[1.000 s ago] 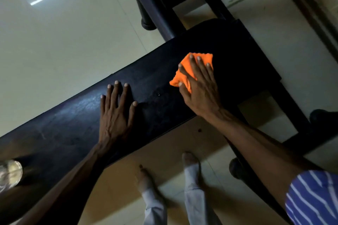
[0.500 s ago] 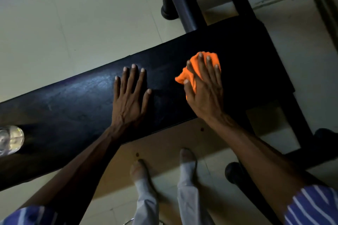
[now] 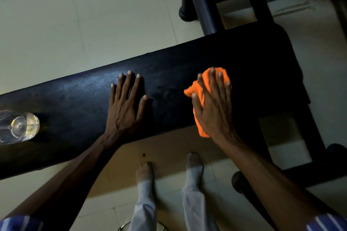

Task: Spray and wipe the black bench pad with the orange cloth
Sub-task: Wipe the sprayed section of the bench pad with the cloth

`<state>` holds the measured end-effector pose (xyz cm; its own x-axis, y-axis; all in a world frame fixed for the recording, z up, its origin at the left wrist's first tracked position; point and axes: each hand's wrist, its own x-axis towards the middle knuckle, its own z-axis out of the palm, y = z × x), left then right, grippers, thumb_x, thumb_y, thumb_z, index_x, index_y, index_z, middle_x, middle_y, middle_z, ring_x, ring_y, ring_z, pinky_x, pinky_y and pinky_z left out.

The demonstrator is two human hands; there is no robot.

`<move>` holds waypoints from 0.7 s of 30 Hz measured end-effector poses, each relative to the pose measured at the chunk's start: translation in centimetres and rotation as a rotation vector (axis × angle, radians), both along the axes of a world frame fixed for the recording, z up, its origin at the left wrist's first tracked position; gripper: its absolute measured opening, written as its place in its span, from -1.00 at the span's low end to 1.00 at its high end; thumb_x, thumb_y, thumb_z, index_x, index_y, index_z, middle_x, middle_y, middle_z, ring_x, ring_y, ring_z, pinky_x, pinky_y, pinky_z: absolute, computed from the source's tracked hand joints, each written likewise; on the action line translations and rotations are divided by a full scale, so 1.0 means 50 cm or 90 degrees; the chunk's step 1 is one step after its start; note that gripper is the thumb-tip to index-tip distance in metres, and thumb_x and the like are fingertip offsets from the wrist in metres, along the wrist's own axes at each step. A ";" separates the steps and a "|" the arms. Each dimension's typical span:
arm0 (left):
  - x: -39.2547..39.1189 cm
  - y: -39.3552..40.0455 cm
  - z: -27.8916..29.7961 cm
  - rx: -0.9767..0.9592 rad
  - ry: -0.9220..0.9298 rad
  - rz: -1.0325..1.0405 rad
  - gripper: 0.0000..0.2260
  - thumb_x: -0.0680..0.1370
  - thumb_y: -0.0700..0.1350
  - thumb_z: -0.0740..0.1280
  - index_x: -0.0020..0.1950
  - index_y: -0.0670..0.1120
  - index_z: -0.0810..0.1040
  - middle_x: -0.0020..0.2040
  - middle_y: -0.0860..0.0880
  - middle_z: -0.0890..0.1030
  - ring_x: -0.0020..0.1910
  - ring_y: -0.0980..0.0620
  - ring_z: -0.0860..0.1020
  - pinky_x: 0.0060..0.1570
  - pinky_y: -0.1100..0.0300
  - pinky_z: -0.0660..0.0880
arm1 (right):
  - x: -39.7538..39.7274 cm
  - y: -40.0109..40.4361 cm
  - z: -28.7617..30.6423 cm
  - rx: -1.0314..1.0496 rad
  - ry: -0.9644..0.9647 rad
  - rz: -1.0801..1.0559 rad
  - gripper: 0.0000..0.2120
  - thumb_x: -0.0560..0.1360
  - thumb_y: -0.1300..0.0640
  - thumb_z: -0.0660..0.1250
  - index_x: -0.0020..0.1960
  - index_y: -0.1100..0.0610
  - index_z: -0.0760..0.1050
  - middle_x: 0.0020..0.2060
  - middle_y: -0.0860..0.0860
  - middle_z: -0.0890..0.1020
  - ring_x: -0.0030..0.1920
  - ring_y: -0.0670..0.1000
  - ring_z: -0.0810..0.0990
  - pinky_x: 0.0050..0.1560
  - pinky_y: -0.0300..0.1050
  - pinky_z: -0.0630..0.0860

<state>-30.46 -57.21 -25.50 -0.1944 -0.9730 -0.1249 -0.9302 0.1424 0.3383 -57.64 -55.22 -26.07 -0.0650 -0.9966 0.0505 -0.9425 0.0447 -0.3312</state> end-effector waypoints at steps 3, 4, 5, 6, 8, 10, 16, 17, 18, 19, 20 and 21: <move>0.025 0.011 -0.016 -0.012 -0.010 -0.025 -0.43 0.73 0.15 0.01 0.71 0.00 -0.01 0.72 -0.06 -0.07 0.71 -0.06 -0.16 0.66 -0.17 -0.10 | 0.087 -0.059 -0.007 -0.014 -0.034 -0.025 -0.42 0.70 -0.18 0.14 0.66 0.02 0.27 0.69 0.15 0.17 0.71 0.23 0.07 0.68 0.27 0.04; 0.028 0.011 -0.019 -0.014 -0.009 -0.027 -0.43 0.73 0.14 0.02 0.71 0.00 0.00 0.72 -0.06 -0.07 0.71 -0.07 -0.15 0.66 -0.17 -0.10 | 0.115 -0.057 -0.012 -0.021 -0.033 0.000 -0.39 0.69 -0.23 0.16 0.66 0.02 0.28 0.69 0.15 0.19 0.71 0.23 0.09 0.68 0.26 0.05; 0.029 0.011 -0.019 -0.013 -0.006 -0.023 -0.43 0.73 0.14 0.03 0.71 0.00 0.00 0.72 -0.07 -0.06 0.71 -0.08 -0.14 0.66 -0.17 -0.10 | 0.137 -0.045 -0.016 -0.027 -0.026 0.034 -0.35 0.67 -0.28 0.18 0.66 0.03 0.28 0.69 0.15 0.19 0.71 0.21 0.09 0.69 0.24 0.04; 0.028 0.010 -0.017 -0.011 -0.003 -0.017 -0.42 0.73 0.14 0.04 0.71 -0.01 0.01 0.72 -0.07 -0.05 0.71 -0.08 -0.13 0.66 -0.16 -0.10 | 0.149 -0.025 -0.019 -0.031 -0.013 0.071 -0.30 0.65 -0.32 0.19 0.66 0.02 0.26 0.69 0.15 0.19 0.71 0.20 0.09 0.70 0.23 0.03; 0.025 0.008 -0.008 -0.008 0.005 -0.014 -0.42 0.73 0.14 0.04 0.71 -0.02 0.03 0.72 -0.08 -0.05 0.71 -0.09 -0.12 0.66 -0.16 -0.11 | 0.142 0.019 -0.020 -0.026 0.017 0.133 -0.27 0.64 -0.32 0.22 0.68 0.02 0.22 0.70 0.13 0.16 0.72 0.17 0.07 0.69 0.23 0.06; 0.027 0.008 0.000 -0.007 0.016 -0.016 -0.43 0.73 0.14 0.04 0.71 -0.02 0.04 0.72 -0.08 -0.04 0.71 -0.09 -0.12 0.67 -0.16 -0.11 | 0.105 0.046 -0.018 -0.021 0.047 0.170 -0.29 0.64 -0.30 0.23 0.68 0.00 0.21 0.70 0.10 0.15 0.72 0.14 0.06 0.70 0.20 0.07; 0.058 0.010 -0.007 -0.011 0.019 -0.036 -0.43 0.73 0.13 0.03 0.71 -0.03 0.05 0.72 -0.07 -0.04 0.71 -0.08 -0.13 0.67 -0.14 -0.09 | 0.093 0.004 -0.003 0.002 0.035 0.029 -0.36 0.69 -0.25 0.17 0.69 -0.03 0.18 0.72 0.10 0.10 0.73 0.16 0.00 0.72 0.19 -0.04; 0.068 0.011 -0.009 -0.014 0.019 -0.036 -0.44 0.73 0.13 0.03 0.71 -0.03 0.04 0.72 -0.06 -0.04 0.71 -0.08 -0.13 0.67 -0.14 -0.09 | 0.126 -0.002 -0.004 0.003 0.014 -0.017 -0.38 0.70 -0.21 0.16 0.69 -0.02 0.19 0.72 0.10 0.10 0.73 0.18 0.00 0.72 0.20 -0.05; 0.079 0.012 -0.011 -0.017 0.019 -0.034 -0.44 0.73 0.13 0.03 0.71 -0.02 0.04 0.72 -0.06 -0.04 0.71 -0.08 -0.13 0.67 -0.14 -0.09 | 0.161 -0.002 -0.006 -0.002 -0.008 -0.033 -0.40 0.71 -0.18 0.16 0.68 -0.02 0.20 0.71 0.11 0.11 0.73 0.19 0.01 0.71 0.22 -0.05; 0.092 0.015 -0.012 -0.019 0.017 -0.030 -0.44 0.73 0.13 0.03 0.71 -0.02 0.05 0.72 -0.06 -0.03 0.71 -0.08 -0.12 0.67 -0.13 -0.09 | 0.196 0.003 -0.011 -0.012 -0.026 -0.015 -0.42 0.71 -0.16 0.16 0.68 -0.01 0.22 0.71 0.12 0.13 0.72 0.20 0.02 0.71 0.23 -0.03; 0.105 0.017 -0.013 -0.022 0.013 -0.027 -0.44 0.73 0.14 0.03 0.71 -0.02 0.05 0.72 -0.07 -0.03 0.71 -0.08 -0.12 0.67 -0.13 -0.09 | 0.227 0.013 -0.017 -0.021 -0.037 0.028 -0.43 0.72 -0.15 0.16 0.67 -0.01 0.23 0.71 0.11 0.14 0.72 0.19 0.03 0.71 0.23 -0.02; 0.118 0.019 -0.014 -0.023 0.009 -0.025 -0.44 0.73 0.14 0.03 0.70 -0.03 0.06 0.72 -0.07 -0.02 0.71 -0.09 -0.11 0.67 -0.13 -0.09 | 0.251 0.027 -0.022 -0.024 -0.040 0.078 -0.44 0.72 -0.14 0.16 0.67 -0.02 0.23 0.71 0.11 0.14 0.73 0.17 0.02 0.71 0.23 -0.02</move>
